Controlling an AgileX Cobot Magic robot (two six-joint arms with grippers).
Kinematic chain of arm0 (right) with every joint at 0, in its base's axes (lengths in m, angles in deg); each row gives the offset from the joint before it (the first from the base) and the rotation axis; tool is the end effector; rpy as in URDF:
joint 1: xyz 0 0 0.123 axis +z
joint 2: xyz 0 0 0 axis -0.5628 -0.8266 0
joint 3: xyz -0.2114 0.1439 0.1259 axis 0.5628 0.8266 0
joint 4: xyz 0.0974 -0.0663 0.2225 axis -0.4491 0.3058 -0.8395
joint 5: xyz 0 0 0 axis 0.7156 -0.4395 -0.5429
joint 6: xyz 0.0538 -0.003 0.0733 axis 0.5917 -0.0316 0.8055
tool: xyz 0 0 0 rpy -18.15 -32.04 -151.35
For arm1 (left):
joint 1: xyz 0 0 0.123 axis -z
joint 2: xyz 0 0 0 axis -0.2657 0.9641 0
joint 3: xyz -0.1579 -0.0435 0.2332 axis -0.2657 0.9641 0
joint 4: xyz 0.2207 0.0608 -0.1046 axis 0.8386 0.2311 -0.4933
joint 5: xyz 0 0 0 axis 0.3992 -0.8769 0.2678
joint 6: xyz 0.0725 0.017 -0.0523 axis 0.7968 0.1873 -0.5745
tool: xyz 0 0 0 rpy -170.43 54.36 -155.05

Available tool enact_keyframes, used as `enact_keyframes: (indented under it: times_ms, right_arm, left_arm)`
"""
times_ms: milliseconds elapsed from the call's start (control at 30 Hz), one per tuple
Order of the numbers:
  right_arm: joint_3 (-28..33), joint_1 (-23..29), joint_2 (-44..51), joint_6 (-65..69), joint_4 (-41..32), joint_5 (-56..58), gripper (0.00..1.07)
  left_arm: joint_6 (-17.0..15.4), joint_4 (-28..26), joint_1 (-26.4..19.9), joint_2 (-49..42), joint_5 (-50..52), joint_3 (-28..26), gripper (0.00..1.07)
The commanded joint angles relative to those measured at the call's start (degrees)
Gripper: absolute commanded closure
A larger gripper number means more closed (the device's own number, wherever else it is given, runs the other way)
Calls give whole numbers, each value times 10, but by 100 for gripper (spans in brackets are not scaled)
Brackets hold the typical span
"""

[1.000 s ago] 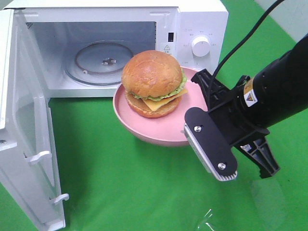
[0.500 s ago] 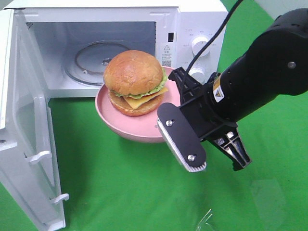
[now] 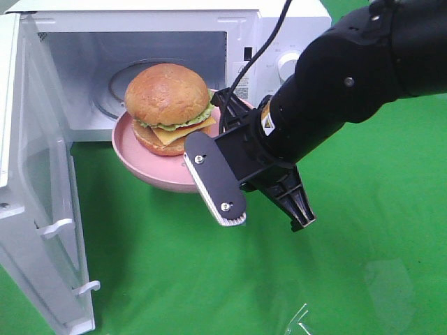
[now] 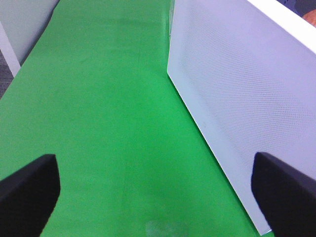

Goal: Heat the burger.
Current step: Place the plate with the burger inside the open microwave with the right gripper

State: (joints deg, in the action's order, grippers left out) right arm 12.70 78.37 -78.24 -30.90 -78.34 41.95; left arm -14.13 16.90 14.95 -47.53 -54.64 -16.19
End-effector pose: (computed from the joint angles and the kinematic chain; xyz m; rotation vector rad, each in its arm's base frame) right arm 0.2484 0.2325 0.2008 -2.2837 1.2548 -0.3120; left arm -0.0059 -0.0015 0.2783 -0.0397 2.0293 -0.0365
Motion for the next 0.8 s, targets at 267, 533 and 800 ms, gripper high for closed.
enact_keyframes:
  times_ms: [267,533,800]
  right_arm:
    - [-58,3,-36,48,9,-28,107]
    - [-96,3,-70,51,19,-23,107]
    - [-119,3,-89,51,23,-18,107]
  left_arm:
    - [1,0,0,-11,8,2,9]
    - [1,0,0,-11,8,2,9]
    - [1,0,0,-11,8,2,9]
